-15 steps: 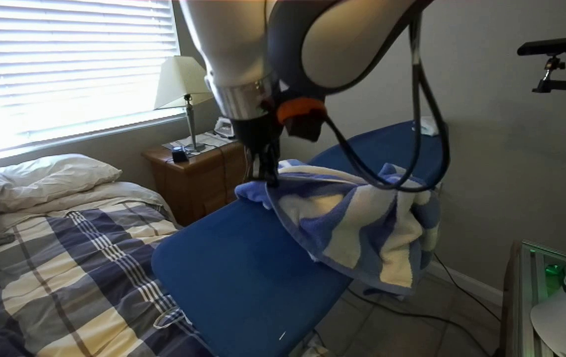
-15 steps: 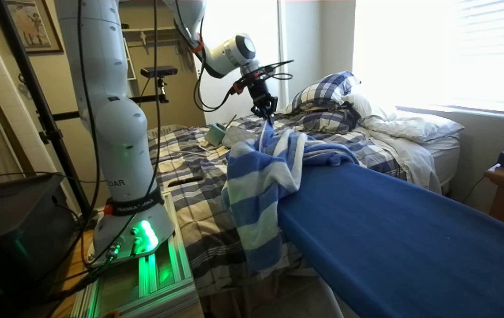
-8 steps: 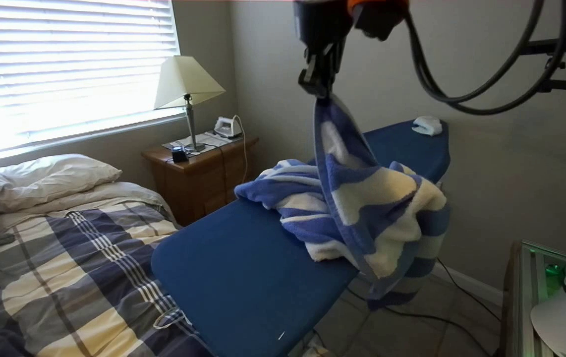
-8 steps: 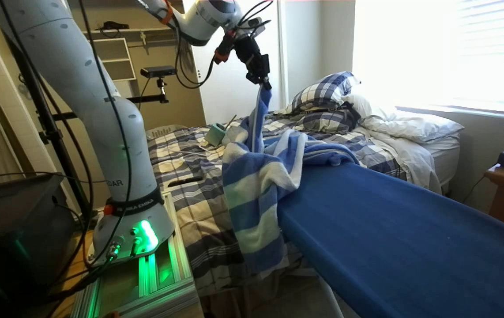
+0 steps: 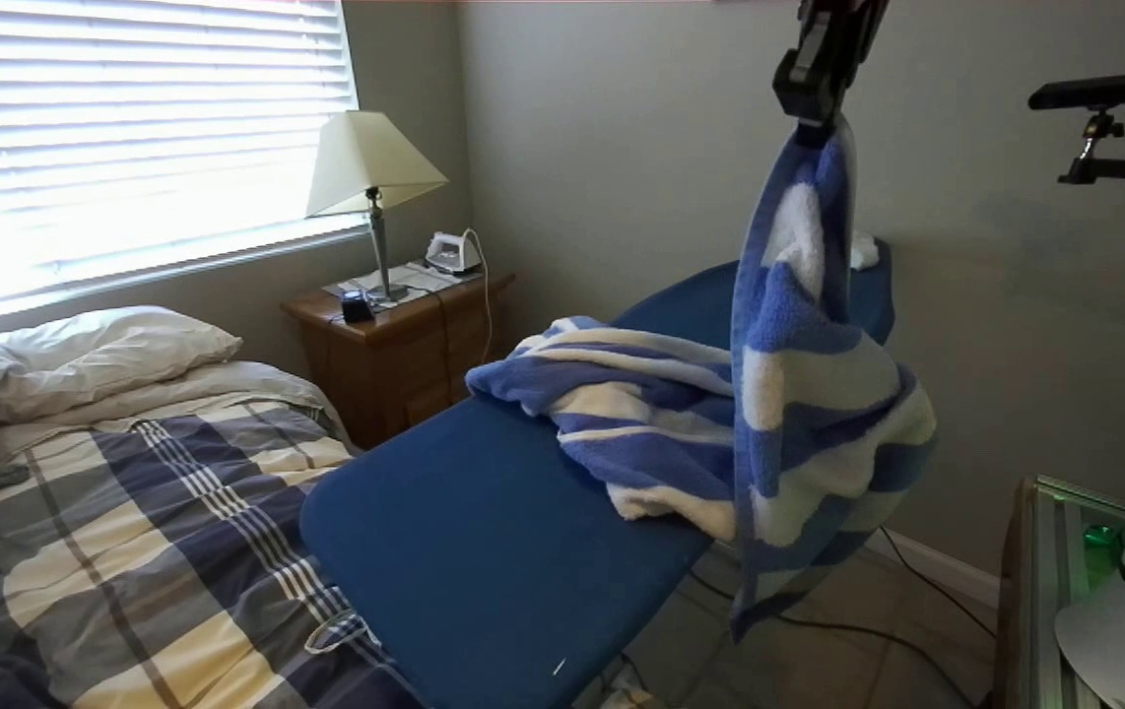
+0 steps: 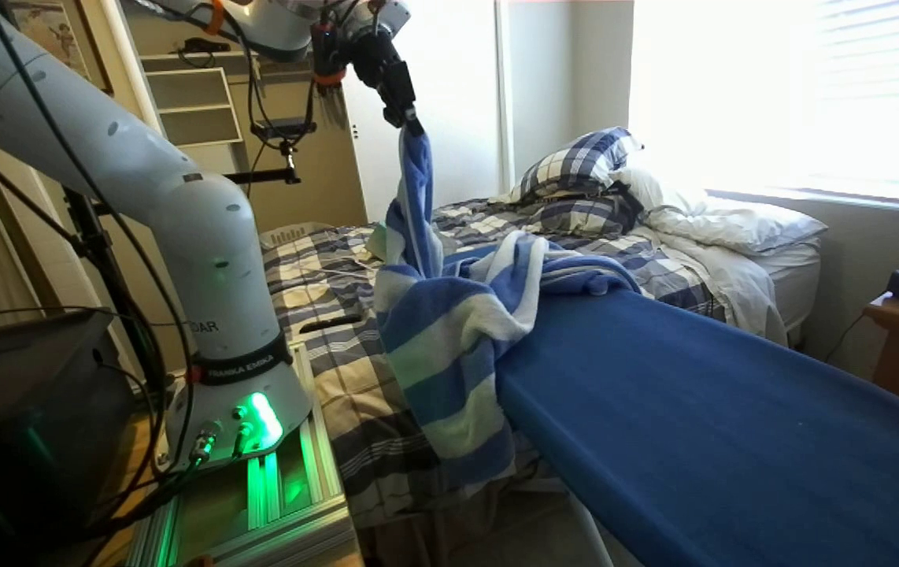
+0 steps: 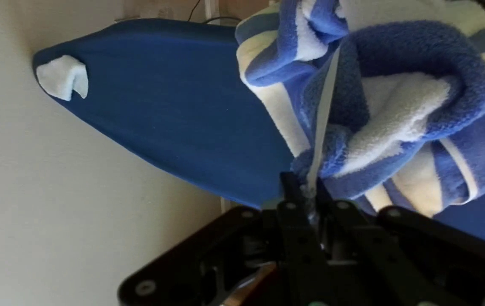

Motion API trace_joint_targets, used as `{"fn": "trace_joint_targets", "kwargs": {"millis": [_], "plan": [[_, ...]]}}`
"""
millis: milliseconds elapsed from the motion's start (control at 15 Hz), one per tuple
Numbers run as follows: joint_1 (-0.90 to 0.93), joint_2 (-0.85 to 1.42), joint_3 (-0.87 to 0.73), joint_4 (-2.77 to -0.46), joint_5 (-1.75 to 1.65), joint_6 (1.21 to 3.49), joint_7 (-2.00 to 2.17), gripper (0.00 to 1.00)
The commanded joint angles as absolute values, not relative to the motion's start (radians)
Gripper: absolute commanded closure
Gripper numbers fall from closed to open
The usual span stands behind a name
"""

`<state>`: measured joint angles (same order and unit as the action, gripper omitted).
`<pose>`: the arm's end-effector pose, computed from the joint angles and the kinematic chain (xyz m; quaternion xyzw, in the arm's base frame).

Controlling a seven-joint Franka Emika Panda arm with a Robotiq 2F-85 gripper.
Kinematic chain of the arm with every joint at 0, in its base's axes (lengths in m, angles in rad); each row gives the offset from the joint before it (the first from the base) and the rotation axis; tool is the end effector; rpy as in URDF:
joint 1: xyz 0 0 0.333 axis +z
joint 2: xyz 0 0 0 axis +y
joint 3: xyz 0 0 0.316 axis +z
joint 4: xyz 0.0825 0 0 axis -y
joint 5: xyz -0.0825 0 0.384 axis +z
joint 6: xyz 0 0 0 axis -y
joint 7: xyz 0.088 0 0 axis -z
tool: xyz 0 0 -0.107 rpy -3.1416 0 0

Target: Unfold the towel

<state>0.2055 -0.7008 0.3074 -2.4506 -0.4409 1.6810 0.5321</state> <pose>0.3068 0.1433 0.5332 0.9493 -0.0126 0.1030 0.2969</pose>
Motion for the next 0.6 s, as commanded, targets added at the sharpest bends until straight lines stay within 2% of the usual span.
{"fn": "trace_joint_targets", "kwargs": {"millis": [0, 533], "plan": [[0.251, -0.746, 0.317, -2.562, -0.343, 1.767, 0.477, 0.98], [0.249, -0.571, 0.295, -2.695, -0.254, 2.154, 0.352, 0.98]]}}
